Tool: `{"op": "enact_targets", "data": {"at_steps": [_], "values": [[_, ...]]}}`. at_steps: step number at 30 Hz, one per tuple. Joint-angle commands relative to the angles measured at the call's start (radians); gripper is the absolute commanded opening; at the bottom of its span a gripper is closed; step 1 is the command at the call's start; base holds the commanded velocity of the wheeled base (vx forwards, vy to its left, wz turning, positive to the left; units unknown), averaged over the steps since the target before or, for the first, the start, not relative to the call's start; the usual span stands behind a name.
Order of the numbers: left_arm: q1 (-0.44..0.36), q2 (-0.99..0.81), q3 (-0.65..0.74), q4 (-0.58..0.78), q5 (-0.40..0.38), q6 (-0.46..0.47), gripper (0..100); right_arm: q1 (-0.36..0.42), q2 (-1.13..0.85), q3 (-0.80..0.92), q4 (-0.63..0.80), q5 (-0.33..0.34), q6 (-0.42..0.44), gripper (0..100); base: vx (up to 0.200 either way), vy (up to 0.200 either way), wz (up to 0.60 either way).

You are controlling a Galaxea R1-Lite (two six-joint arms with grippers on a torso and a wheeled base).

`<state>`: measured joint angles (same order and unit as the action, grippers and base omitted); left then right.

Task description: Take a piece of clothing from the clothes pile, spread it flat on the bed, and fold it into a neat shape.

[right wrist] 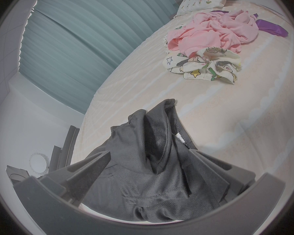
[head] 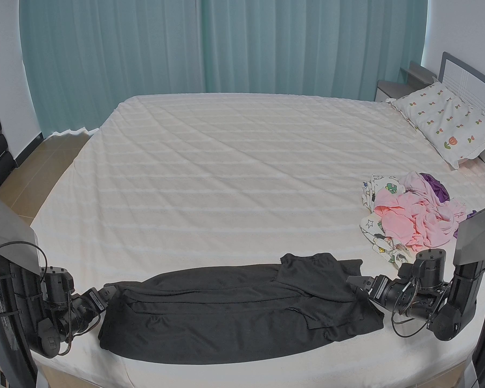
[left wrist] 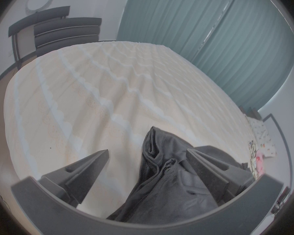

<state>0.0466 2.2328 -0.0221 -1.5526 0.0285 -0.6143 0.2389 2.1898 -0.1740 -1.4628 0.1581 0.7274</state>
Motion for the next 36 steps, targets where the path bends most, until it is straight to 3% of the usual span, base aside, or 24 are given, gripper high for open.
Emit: {"op": "enact_targets", "data": {"at_steps": [1,10,11,36], "values": [[-0.005,-0.058,-0.027,-0.018,-0.004,-0.053,100,0.0,0.001,0.001,-0.001,0.0,0.0,100,0.0,0.0,0.0],[-0.067,-0.002,-0.056,-0.018,-0.006,-0.064,100,0.0,0.001,0.002,-0.001,0.0,0.0,100,0.0,0.0,0.0],[-0.067,0.005,-0.062,-0.018,-0.004,-0.064,0,0.0,0.001,0.002,-0.001,0.0,0.0,100,0.0,0.0,0.0],[-0.033,-0.056,-0.147,-0.018,0.007,-0.05,0,0.016,-0.005,0.004,-0.002,-0.002,0.0,100,0.0,0.0,0.0]]}}
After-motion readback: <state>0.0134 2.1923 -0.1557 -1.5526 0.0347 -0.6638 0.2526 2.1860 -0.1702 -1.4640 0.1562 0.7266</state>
